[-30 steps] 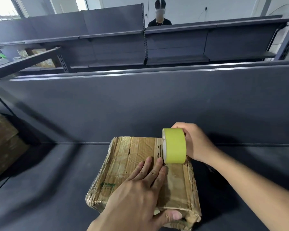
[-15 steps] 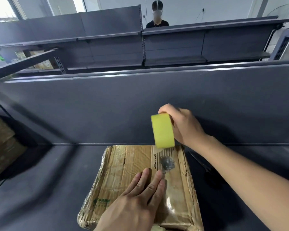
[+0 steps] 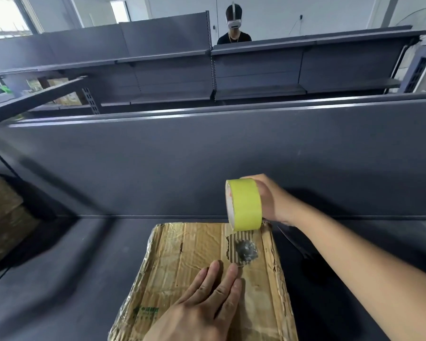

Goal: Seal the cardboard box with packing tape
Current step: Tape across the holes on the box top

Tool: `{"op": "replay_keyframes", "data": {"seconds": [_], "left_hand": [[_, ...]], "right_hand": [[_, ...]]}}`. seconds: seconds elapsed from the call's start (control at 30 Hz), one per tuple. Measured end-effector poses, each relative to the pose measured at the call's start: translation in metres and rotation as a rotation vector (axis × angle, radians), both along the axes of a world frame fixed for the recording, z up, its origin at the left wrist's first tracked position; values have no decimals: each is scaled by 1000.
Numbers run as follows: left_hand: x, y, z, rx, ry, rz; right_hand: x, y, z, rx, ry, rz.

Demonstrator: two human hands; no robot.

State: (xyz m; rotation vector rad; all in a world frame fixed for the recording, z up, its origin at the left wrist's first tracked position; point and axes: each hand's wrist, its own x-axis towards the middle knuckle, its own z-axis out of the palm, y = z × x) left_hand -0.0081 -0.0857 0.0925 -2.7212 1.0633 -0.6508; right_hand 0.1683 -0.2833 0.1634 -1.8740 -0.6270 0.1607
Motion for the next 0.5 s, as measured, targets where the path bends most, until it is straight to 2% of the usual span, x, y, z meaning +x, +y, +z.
{"op": "replay_keyframes", "data": {"seconds": [0.13,0.33,0.5], "left_hand": [[-1,1,-1,7,28,5],[-1,0,-2,5,25,18],[0,0,-3,-25,-10,16]], "right_hand": [[16,-2,-1,107,-76,-138],[30,8,-9,7,-178,-189],[28,11,-32,51,-114,-219]]}}
